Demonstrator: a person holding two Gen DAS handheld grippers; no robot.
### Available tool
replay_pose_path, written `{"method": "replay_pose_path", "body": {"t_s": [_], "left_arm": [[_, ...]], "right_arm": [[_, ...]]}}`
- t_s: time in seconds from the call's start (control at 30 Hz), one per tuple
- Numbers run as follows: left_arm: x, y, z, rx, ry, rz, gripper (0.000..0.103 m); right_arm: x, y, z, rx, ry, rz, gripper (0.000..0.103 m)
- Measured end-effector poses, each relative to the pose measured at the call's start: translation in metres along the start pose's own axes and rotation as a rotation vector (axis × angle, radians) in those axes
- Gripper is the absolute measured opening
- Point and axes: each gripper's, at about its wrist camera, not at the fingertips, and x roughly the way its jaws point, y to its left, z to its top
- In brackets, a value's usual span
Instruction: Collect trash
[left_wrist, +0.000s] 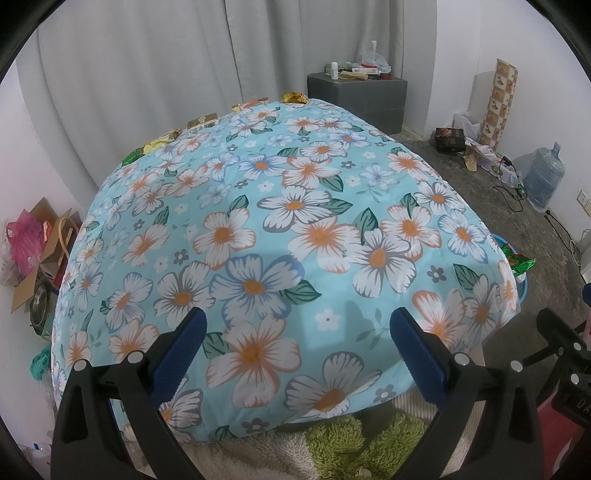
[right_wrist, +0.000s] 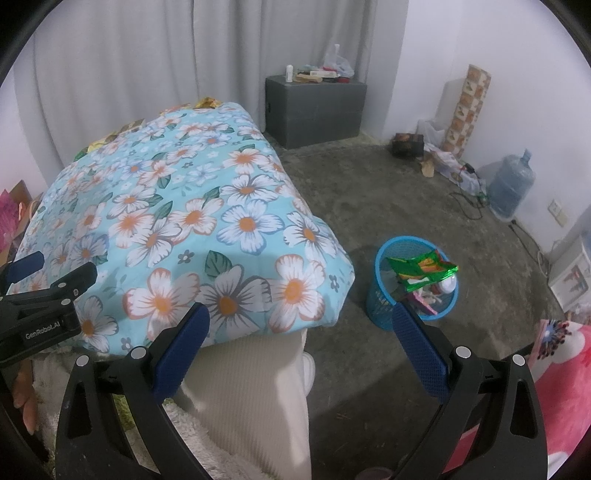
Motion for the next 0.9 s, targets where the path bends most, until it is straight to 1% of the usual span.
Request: {"method": "replay_pose_path", "body": {"t_s": [0.9], "left_arm": [[-0.0011, -0.0005, 0.0003, 0.000, 0.003, 0.001, 0.097]], "right_arm": [[0.0012, -0.0003, 0.0015, -0.006, 0.002, 0.010, 0.095]]}}
